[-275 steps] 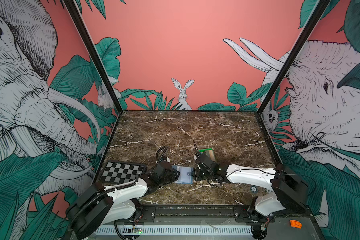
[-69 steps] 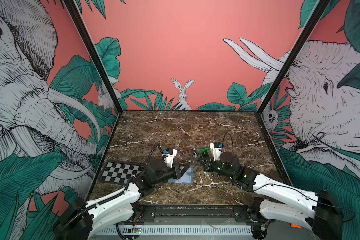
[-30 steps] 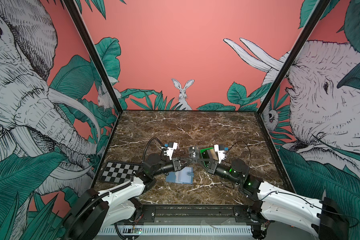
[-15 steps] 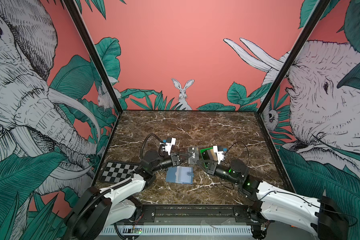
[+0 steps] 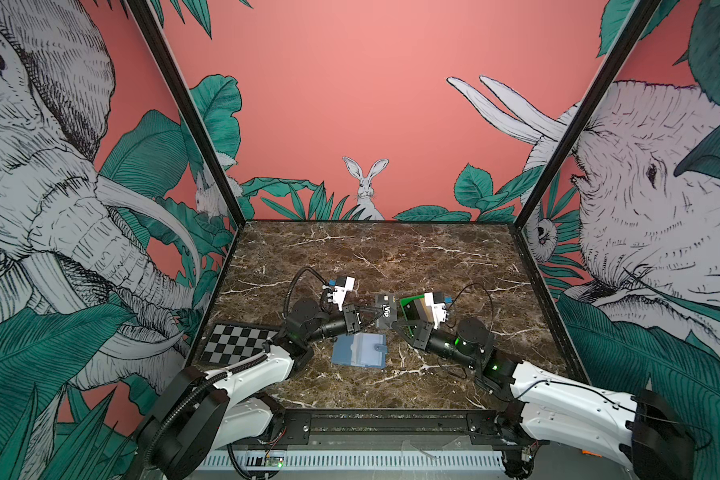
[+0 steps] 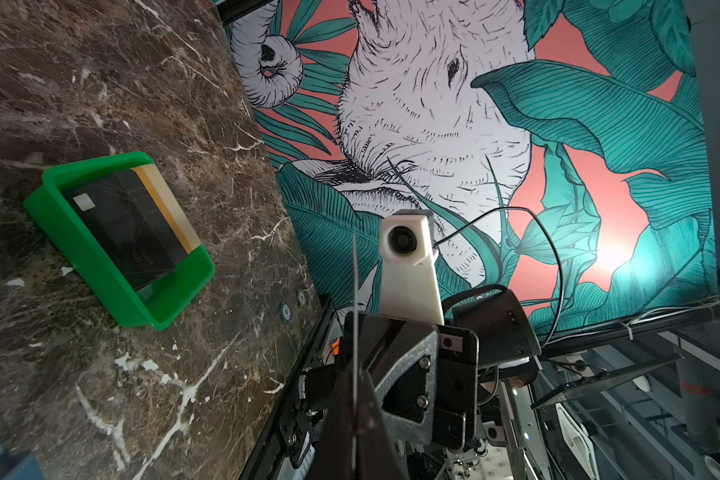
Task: Put the credit cards into the card holder
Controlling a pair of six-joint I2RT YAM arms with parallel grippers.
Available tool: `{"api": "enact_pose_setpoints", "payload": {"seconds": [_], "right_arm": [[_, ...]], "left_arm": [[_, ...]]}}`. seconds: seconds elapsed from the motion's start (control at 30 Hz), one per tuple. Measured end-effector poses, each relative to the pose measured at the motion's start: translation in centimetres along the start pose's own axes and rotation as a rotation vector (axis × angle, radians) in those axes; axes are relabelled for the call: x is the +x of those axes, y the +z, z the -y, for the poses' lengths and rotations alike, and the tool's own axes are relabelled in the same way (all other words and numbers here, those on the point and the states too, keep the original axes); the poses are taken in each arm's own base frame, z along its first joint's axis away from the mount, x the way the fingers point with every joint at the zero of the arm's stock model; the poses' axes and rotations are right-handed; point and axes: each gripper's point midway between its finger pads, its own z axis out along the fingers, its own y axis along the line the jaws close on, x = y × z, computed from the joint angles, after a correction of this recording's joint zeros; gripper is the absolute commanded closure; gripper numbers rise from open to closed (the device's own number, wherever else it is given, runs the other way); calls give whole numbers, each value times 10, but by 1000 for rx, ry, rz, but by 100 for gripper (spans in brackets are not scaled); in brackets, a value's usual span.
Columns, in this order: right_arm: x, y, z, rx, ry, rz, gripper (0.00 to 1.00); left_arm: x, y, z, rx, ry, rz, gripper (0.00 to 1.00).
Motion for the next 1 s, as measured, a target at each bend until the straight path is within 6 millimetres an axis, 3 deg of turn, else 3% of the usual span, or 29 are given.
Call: {"api": "enact_pose_setpoints", "payload": {"seconds": [0.17, 0.4, 0.57, 0.77, 1.0], "right_arm": [[6, -2, 14, 101, -23, -20, 76], [24, 0, 39, 332, -127, -83, 72], [47, 11, 79, 548, -219, -191, 68], [67, 30, 107, 679, -298, -290, 67], [81, 34, 142, 777, -336, -352, 68]], "left_arm": [[-2, -6, -12, -55, -14, 6, 98], [-15, -30, -25, -147, -22, 58, 96], [-5, -42, -28, -195, -22, 49, 100], [11, -56, -34, -246, -18, 40, 94], [27, -67, -49, -293, -39, 23, 95]]}}
